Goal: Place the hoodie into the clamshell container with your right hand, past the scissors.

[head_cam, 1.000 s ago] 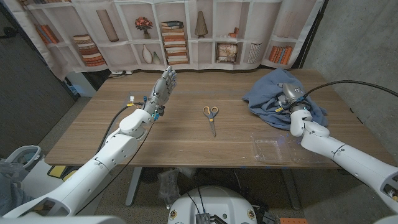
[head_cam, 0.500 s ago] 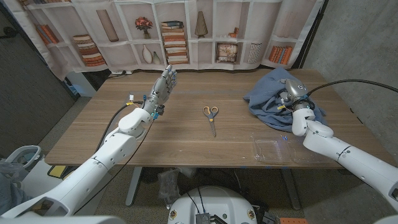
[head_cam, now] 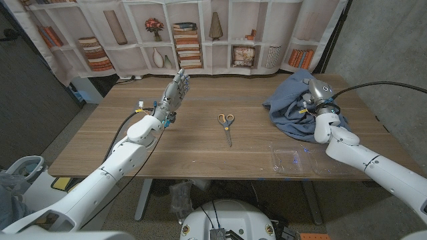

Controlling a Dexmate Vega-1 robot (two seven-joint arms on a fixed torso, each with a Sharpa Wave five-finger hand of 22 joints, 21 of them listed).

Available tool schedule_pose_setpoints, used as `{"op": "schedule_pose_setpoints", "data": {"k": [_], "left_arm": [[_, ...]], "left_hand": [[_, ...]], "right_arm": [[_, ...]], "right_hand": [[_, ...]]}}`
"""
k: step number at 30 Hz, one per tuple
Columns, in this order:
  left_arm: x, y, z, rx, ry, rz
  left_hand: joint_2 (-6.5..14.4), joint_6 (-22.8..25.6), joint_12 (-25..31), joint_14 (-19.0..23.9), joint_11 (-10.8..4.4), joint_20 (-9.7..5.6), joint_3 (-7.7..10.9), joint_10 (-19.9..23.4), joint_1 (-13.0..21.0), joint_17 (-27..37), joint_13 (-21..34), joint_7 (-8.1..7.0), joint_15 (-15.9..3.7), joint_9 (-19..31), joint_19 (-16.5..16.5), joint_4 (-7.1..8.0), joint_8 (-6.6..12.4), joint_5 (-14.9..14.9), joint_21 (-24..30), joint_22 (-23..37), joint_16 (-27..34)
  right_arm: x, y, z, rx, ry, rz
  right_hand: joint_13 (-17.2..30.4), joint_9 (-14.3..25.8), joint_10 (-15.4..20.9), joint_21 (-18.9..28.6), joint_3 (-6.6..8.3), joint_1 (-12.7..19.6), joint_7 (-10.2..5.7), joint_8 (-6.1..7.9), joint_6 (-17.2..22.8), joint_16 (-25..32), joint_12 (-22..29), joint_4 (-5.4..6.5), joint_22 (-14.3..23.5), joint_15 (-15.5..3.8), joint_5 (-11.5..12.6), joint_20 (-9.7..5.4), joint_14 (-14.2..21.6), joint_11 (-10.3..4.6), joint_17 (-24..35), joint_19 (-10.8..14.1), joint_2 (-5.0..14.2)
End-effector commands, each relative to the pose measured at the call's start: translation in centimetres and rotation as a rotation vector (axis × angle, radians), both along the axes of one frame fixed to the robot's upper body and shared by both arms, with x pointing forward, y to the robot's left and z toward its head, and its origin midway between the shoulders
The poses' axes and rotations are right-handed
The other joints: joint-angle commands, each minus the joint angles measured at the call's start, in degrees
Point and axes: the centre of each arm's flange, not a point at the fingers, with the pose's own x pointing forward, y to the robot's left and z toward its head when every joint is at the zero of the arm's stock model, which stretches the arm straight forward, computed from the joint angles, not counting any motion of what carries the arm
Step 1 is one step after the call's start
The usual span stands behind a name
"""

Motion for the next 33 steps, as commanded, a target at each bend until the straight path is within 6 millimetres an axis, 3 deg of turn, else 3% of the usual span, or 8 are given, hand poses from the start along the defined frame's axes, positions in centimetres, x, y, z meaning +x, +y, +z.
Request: {"op": "schedule_pose_setpoints", "data": {"k": [1,15,33], "left_arm": [[0.3,-0.2,0.1,-0.002,-0.006,-0.010],[0.5,-0.2,0.5,0.006,-0.009,-0.014],[1.5,0.0,0.5,0.002,-0.006,-0.031]], "left_hand": [[0.02,0.03,-0.02,-0.36,-0.04,-0.08,-0.20,-0.22,0.55,0.21,0.17,-0.16,-0.20,0.17,-0.30,-0.17,0.17,0.44,0.28,0.18,0.10],[0.11,-0.05,0.01,-0.39,-0.17,-0.13,-0.33,-0.16,0.64,0.21,0.17,-0.16,-0.19,0.17,-0.32,-0.17,0.13,0.43,0.28,0.18,0.09],[0.20,0.03,0.02,-0.35,-0.08,-0.10,-0.49,-0.13,0.75,0.21,0.17,-0.15,-0.13,0.17,-0.31,-0.18,0.15,0.43,0.29,0.18,0.11]], "right_arm": [[-1.3,0.0,1.4,0.007,-0.050,-0.015],[-3.0,0.2,3.1,0.041,-0.089,0.011],[-5.2,0.0,6.7,0.058,-0.104,0.009]], "right_hand": [[0.40,0.30,0.69,0.28,1.71,2.21,0.56,0.41,0.59,0.20,-0.03,1.22,-0.31,-8.53,-0.14,-6.92,4.89,0.12,0.39,0.90,2.72],[1.13,0.70,0.65,0.41,2.44,1.72,0.30,0.64,0.43,-0.02,-0.64,1.42,-1.59,-8.62,-0.20,-6.90,4.84,-0.26,1.05,0.79,2.97],[1.52,0.68,1.44,0.91,3.11,1.16,0.64,0.78,0.67,-0.10,-1.41,1.49,-2.95,-8.65,-0.24,-6.91,4.93,-0.29,1.91,0.73,2.85]]}}
